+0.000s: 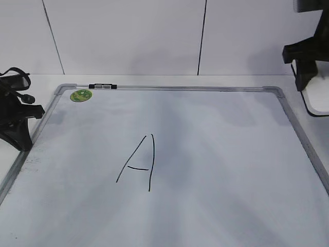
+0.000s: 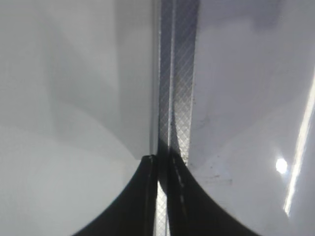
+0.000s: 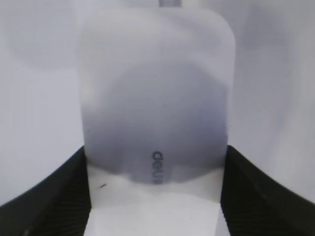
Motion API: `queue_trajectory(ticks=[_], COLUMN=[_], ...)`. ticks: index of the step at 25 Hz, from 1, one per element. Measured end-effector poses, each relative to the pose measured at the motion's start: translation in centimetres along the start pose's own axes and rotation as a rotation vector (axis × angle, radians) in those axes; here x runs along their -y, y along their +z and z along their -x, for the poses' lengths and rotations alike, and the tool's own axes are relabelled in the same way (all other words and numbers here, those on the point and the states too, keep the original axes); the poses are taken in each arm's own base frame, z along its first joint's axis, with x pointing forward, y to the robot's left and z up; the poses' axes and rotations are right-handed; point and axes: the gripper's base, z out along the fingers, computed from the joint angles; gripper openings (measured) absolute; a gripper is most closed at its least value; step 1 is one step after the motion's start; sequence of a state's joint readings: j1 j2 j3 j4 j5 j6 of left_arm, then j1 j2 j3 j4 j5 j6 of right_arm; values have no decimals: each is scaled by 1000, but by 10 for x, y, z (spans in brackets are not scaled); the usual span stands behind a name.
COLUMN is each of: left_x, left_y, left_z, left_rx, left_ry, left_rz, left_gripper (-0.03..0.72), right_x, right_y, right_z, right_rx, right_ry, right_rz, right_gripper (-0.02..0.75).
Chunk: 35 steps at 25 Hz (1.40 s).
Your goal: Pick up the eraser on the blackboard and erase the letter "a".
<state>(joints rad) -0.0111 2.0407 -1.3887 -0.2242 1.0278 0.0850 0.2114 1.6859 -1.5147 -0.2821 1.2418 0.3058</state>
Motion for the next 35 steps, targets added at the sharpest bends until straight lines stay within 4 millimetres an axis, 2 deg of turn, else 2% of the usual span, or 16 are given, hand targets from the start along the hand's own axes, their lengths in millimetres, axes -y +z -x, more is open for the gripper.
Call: queue_trajectory(ticks=[7, 18, 26, 35], left_x=[0, 0, 0, 0], left_y=[0, 0, 0, 0], left_z=[0, 0, 0, 1], left_rx=[0, 2, 4, 6], left_ry=[1, 0, 0, 0], left_rz=[-2, -3, -3, -3], left_gripper=[17, 17, 17, 17], right_x=[21, 0, -5, 3], right_y=[17, 81, 112, 136], right_z=[2, 7, 6, 5], right_rx=[-53, -230, -303, -360], right_ry=[29, -42, -50, -14], right_rz=[5, 86, 82, 87], right_gripper=[561, 561, 561, 561])
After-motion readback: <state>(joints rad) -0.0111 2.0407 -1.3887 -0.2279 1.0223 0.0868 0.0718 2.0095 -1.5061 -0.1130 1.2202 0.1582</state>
